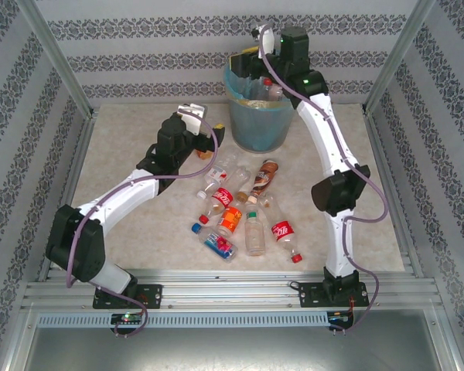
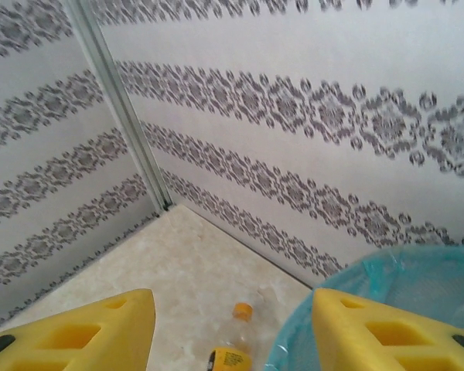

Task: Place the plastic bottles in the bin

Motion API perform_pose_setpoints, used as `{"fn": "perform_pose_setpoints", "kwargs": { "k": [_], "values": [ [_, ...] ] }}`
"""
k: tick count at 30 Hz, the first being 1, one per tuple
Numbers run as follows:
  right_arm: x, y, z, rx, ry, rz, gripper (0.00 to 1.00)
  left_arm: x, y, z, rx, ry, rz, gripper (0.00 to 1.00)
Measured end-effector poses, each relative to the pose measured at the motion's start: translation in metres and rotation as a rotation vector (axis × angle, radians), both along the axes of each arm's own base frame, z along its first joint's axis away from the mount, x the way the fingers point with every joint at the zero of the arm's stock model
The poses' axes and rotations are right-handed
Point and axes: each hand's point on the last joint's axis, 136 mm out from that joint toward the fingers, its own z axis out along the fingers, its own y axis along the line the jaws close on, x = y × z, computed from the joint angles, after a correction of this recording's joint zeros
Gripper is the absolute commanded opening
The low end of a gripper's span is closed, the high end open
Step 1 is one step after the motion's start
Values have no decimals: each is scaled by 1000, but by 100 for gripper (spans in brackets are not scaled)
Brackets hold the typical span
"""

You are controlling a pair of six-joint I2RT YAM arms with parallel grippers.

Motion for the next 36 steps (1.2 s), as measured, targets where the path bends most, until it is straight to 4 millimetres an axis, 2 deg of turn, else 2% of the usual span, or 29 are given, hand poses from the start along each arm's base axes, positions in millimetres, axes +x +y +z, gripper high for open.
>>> {"fn": "perform_pose_setpoints", "kwargs": {
  "k": [4, 8, 16, 26, 31, 36],
  "values": [
    [-21, -3, 24, 16, -32, 23, 57, 3, -2, 4, -2, -4, -4, 100],
    [-38, -8, 31, 18, -37, 25, 57, 3, -4, 8, 4, -10, -13, 100],
    [-68, -22, 23, 10, -23, 1, 59, -4, -4, -15, 62, 72, -37, 100],
    [-108, -49, 38, 14, -131, -91, 61, -17, 2, -54, 87, 234, -29, 100],
    [-124, -57, 41, 6, -206, -104, 61, -25, 18, -78, 72, 341, 27, 100],
    [-123, -60, 38, -7, -242, -120, 61, -23, 38, -88, 31, 403, 95, 100]
  ]
}}
